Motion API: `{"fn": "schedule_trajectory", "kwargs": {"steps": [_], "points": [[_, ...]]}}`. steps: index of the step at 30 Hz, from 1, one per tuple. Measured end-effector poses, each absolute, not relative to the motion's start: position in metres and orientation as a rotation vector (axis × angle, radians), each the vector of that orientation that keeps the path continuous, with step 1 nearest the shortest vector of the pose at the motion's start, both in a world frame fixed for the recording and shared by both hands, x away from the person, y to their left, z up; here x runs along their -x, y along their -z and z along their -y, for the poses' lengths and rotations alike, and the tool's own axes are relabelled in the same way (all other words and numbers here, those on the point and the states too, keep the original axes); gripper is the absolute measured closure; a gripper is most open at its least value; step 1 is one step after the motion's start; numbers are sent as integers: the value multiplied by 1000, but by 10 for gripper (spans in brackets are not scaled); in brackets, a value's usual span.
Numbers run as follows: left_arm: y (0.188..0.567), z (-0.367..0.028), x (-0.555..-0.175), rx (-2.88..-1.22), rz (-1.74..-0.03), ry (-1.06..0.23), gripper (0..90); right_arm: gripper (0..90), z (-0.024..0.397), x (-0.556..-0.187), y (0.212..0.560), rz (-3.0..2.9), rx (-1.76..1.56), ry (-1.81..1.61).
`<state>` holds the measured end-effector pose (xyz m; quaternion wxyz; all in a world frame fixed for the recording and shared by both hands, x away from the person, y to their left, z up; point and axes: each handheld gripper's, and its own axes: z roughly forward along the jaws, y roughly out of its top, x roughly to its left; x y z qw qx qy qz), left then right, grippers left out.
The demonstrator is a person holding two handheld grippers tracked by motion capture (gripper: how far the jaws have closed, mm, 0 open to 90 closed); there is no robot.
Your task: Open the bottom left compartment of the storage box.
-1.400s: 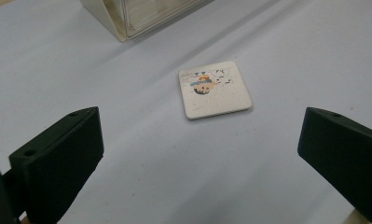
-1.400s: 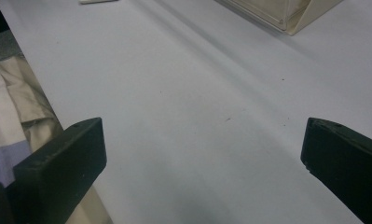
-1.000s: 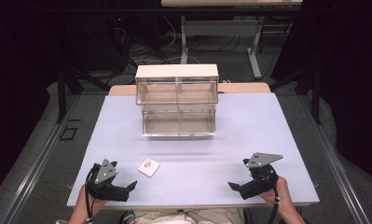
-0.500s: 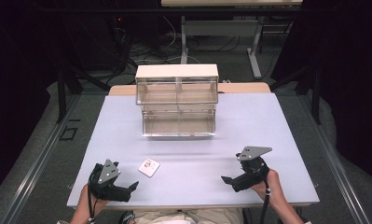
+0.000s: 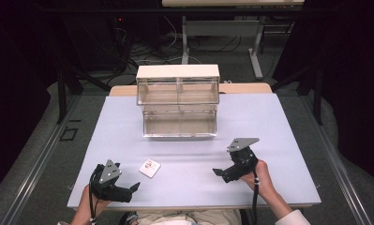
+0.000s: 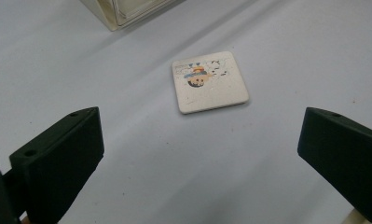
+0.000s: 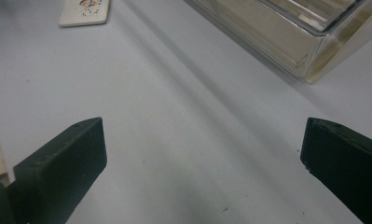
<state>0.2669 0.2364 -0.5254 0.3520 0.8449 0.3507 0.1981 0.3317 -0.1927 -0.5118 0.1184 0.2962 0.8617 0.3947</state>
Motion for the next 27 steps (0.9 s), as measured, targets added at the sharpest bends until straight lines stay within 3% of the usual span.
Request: {"fn": "schedule_trajectory", "kwargs": {"steps": [15, 23, 27], "points": [[526, -236, -267, -2194, -910, -502, 1, 54, 181, -352, 515, -2507, -884, -1177], [526, -236, -266, -2203, -910, -509, 2, 178, 183, -354, 514, -2496, -874, -1182], [526, -237, -267, -2197, -919, -510, 1, 318, 182, -357, 515, -2469, -894, -1179]]}}
